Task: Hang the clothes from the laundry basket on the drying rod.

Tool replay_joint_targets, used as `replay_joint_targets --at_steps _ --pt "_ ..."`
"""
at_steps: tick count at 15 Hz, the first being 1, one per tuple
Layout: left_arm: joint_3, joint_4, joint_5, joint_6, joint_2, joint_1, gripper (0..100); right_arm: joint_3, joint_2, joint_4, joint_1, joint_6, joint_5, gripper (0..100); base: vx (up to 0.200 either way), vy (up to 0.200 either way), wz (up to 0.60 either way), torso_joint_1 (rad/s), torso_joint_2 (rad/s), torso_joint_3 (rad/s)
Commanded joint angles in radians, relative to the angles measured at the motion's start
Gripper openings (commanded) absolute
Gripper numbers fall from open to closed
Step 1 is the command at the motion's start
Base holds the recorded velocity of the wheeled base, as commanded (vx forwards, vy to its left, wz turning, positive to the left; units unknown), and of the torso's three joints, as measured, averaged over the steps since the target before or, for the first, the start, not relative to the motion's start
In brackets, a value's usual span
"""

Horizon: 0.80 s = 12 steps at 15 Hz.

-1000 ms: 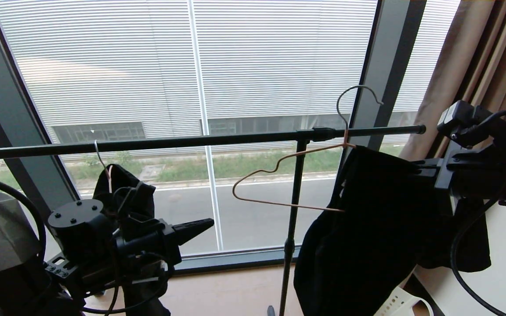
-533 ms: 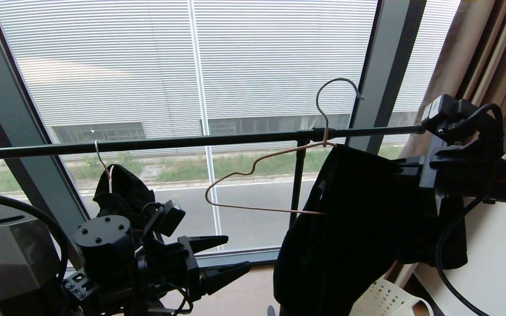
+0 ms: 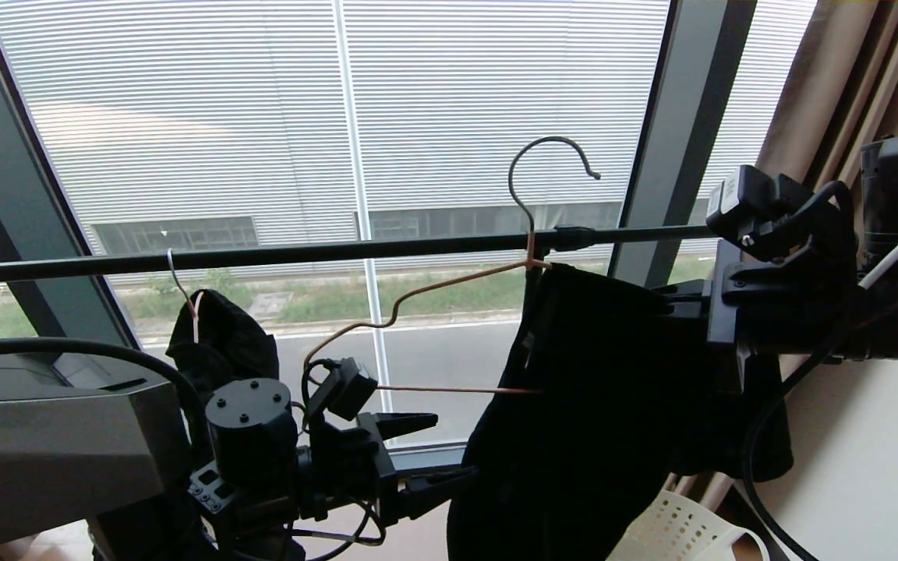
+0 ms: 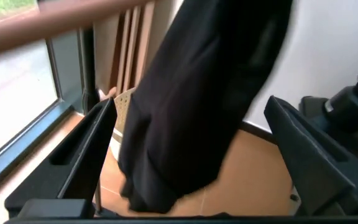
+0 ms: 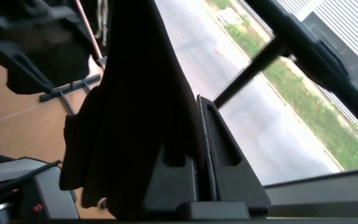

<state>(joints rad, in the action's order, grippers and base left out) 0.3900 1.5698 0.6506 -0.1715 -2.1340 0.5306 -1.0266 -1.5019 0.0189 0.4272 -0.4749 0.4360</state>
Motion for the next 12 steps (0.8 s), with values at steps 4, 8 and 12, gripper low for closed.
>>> replay_joint_targets --at_steps 4,8,12 --pt "0.043 0.001 -0.039 0.0 -0.066 0.026 0 0.003 0.006 0.001 0.039 0.024 0.003 0 0.0 0.0 0.0 0.0 0.0 0.0" --pt "0.035 0.001 -0.059 0.0 -0.064 0.034 0 0.013 0.019 0.001 0.039 0.025 0.003 0 0.0 0.0 0.0 0.0 0.0 0.0" --pt "0.01 0.001 -0.059 0.0 -0.052 0.028 0 0.026 0.034 0.003 0.011 0.039 0.003 0 0.0 0.0 0.0 0.0 0.0 0.0"
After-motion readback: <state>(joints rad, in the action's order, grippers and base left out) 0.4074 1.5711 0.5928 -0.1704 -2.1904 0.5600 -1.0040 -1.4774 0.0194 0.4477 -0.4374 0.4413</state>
